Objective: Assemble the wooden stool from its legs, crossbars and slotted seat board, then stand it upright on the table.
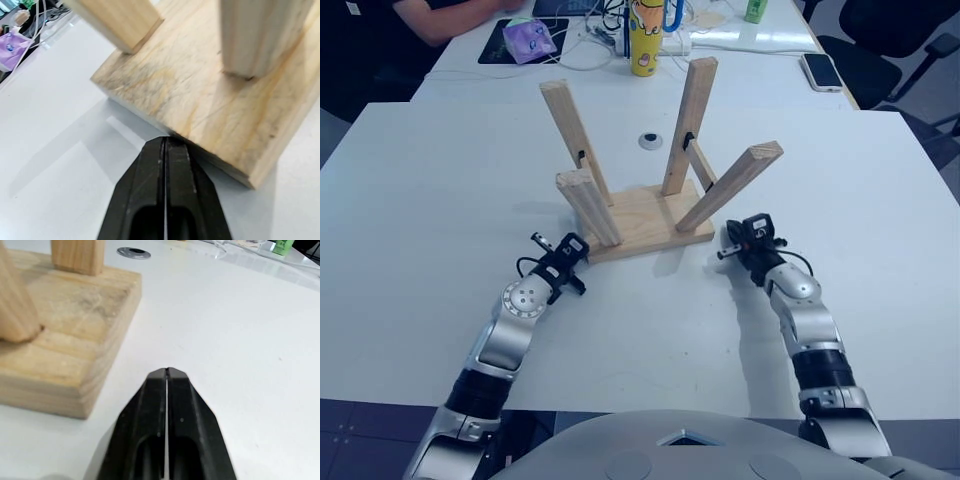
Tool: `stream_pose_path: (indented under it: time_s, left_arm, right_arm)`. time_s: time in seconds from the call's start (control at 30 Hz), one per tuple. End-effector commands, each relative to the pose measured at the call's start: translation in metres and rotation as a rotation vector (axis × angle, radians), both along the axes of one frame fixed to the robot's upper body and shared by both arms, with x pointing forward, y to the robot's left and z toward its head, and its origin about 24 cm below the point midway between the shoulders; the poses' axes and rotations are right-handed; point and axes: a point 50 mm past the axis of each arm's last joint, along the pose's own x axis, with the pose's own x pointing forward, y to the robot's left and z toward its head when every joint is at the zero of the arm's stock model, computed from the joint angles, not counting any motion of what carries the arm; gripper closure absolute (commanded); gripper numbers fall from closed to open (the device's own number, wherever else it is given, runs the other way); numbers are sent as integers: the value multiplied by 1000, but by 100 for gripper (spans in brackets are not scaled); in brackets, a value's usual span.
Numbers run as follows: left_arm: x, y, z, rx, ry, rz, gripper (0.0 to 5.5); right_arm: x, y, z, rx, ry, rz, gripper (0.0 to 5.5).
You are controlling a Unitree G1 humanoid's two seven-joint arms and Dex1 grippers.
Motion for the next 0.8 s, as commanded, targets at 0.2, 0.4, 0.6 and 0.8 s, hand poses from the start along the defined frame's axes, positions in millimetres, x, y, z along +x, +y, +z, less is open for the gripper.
stream_pose_path:
  time_s: [0.2, 0.4, 0.6, 0.8]
  left_arm:
    - [-18, -6, -22, -86, 204, -49, 548]
    - [-30, -34, -2, -323, 200, -200, 548]
    - [-34, -52, 31, -547, 201, -265, 548]
    - [-35, -53, 56, -668, 190, -279, 548]
  right_arm:
    - [-31, 34, -9, 139, 147, 325, 550]
    - [-51, 55, -1, 244, 192, 360, 550]
    - [-55, 67, 32, 385, 202, 405, 550]
    - [-64, 75, 59, 478, 268, 503, 550]
